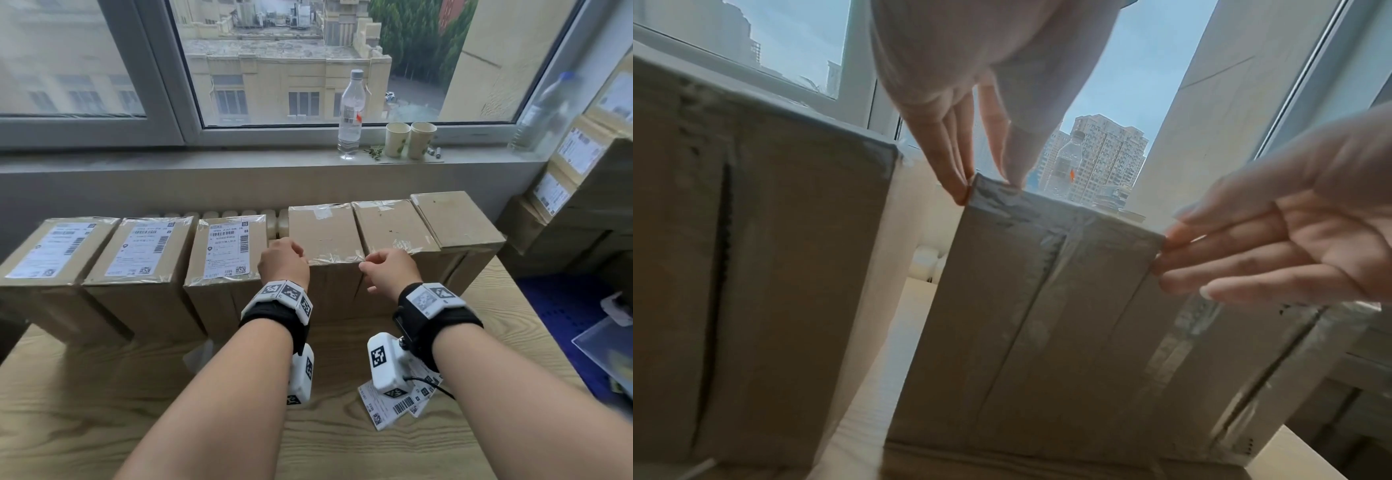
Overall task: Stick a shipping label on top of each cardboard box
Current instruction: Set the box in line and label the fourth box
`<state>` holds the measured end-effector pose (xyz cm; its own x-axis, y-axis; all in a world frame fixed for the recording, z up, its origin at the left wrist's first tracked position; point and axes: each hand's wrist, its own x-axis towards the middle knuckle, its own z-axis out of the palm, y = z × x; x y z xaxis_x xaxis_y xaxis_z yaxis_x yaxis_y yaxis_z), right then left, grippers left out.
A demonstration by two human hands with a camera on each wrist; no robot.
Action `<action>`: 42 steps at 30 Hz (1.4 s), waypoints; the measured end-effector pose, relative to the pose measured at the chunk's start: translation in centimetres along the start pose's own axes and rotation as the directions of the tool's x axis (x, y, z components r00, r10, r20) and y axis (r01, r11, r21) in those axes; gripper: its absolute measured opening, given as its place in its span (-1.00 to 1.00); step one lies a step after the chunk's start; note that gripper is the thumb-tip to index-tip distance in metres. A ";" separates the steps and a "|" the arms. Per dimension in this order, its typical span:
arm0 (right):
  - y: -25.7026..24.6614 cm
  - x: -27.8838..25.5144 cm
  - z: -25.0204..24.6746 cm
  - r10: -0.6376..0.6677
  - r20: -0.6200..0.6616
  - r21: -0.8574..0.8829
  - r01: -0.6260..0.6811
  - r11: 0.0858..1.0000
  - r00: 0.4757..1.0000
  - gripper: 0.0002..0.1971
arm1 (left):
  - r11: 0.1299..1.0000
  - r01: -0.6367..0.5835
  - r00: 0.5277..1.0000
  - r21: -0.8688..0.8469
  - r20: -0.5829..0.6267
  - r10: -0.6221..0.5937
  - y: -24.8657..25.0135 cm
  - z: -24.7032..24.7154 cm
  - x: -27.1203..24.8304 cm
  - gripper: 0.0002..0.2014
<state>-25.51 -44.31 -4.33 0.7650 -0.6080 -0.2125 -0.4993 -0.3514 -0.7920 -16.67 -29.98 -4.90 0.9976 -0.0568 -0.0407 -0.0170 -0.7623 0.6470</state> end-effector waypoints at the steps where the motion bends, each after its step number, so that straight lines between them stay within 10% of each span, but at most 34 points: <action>1: 0.0 -0.1 0.0 0.010 -0.003 0.012 -0.010 1.000 1.000 -0.85 | 1.000 0.005 1.000 0.000 -0.004 -0.005 -0.1 -0.1 -0.2 -0.90; 23: 2.2 -5.1 -1.2 0.099 -0.036 0.026 -0.098 0.995 0.994 -0.87 | 0.999 0.048 0.998 0.013 -0.048 -0.048 -2.5 -1.7 -6.5 -0.91; 30: 7.1 -5.7 -1.9 0.191 -0.068 -0.030 -0.194 0.981 0.979 -0.81 | 0.906 0.288 0.930 -0.310 -0.135 -0.342 -4.8 -0.6 -8.5 -0.78; 36: 12.3 -5.4 -1.3 0.263 -0.036 -0.065 -0.265 0.962 0.964 -0.86 | 0.818 0.542 0.835 -0.193 0.236 -0.498 -7.7 4.7 -9.9 -0.61; 42: 16.2 -4.8 -0.1 0.294 0.077 -0.131 -0.283 0.950 0.953 -0.89 | 0.935 0.332 0.754 0.126 0.559 -0.343 -7.4 10.0 -11.8 -0.65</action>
<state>-37.29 -47.20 -16.12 0.6132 -0.6275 -0.4799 -0.7443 -0.2554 -0.6171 -29.02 -30.10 -16.80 0.7205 -0.1417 -0.6788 0.3068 -0.8128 0.4952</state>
